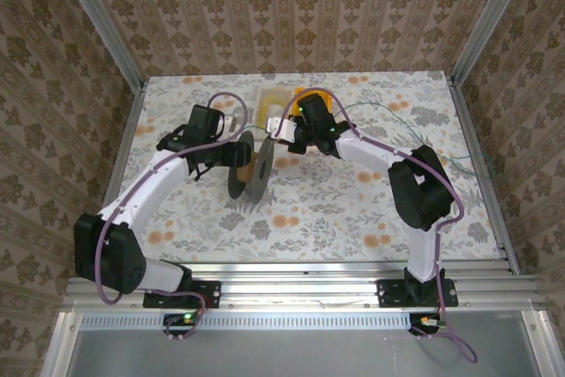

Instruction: Wrap the cables

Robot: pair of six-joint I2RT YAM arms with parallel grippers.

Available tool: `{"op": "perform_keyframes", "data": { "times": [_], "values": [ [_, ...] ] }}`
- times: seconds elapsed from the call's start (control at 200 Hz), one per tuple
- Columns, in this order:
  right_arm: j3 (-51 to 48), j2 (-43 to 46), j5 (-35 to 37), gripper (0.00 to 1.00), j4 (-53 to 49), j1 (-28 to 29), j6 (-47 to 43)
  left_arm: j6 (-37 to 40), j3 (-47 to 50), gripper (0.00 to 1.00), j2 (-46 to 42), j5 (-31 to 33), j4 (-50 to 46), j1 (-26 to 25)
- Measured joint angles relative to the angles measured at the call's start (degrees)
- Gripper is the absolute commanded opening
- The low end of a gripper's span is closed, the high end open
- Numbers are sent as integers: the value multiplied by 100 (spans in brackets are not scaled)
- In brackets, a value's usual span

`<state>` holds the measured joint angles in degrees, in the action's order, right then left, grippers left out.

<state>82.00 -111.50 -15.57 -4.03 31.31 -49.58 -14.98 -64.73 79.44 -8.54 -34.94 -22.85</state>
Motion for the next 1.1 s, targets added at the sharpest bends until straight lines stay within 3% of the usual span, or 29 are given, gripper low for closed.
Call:
{"op": "perform_keyframes", "data": {
  "times": [0.57,1.1],
  "values": [
    [17,0,-389,0,-7,0,26,0,-337,68,396,63,-256,-151],
    [55,0,-741,0,-52,0,28,22,-463,33,474,131,-330,-162]
  ]
}}
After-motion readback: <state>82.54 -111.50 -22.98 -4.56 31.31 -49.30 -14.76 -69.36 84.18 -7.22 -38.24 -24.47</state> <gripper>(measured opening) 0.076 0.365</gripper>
